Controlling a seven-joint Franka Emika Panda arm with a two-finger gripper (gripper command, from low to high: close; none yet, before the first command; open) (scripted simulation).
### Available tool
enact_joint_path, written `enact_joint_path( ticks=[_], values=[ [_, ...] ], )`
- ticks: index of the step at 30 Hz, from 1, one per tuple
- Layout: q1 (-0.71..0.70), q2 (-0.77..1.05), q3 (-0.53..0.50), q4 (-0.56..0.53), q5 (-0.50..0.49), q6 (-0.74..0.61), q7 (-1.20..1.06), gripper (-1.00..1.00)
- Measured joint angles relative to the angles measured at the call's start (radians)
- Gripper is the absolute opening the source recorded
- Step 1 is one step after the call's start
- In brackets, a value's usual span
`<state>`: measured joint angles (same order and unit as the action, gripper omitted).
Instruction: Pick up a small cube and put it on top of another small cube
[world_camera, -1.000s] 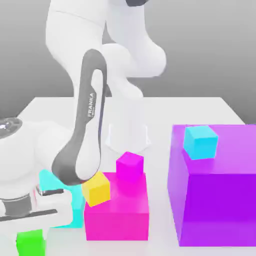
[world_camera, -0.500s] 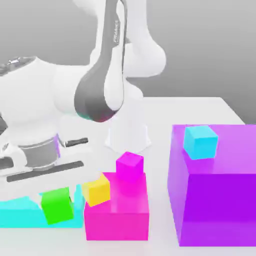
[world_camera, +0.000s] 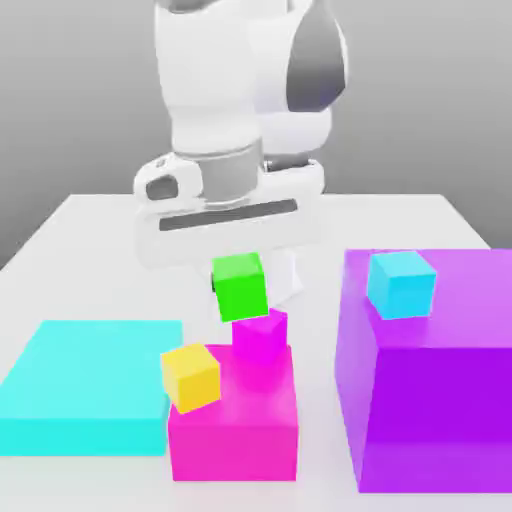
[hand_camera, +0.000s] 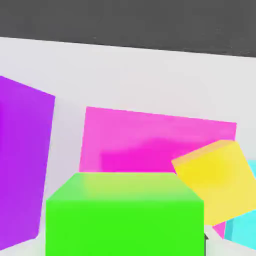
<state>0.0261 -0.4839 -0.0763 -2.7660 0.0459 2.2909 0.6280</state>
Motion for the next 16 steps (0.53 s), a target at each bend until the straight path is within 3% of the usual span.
enact_joint_path(
  ticks=[5,10,11,16],
  values=[
    [-0.029,-0.135,0.093,-0.113,-0.028,-0.025,0.144,-1.00],
    [-0.033,-0.011,0.107,-0.184,-0.018,0.165,0.156,-1.00],
    [-0.034,0.013,0.108,-0.194,-0.017,0.198,0.156,1.00],
    [-0.034,0.013,0.108,-0.194,-0.016,0.198,0.155,1.00]
  ],
)
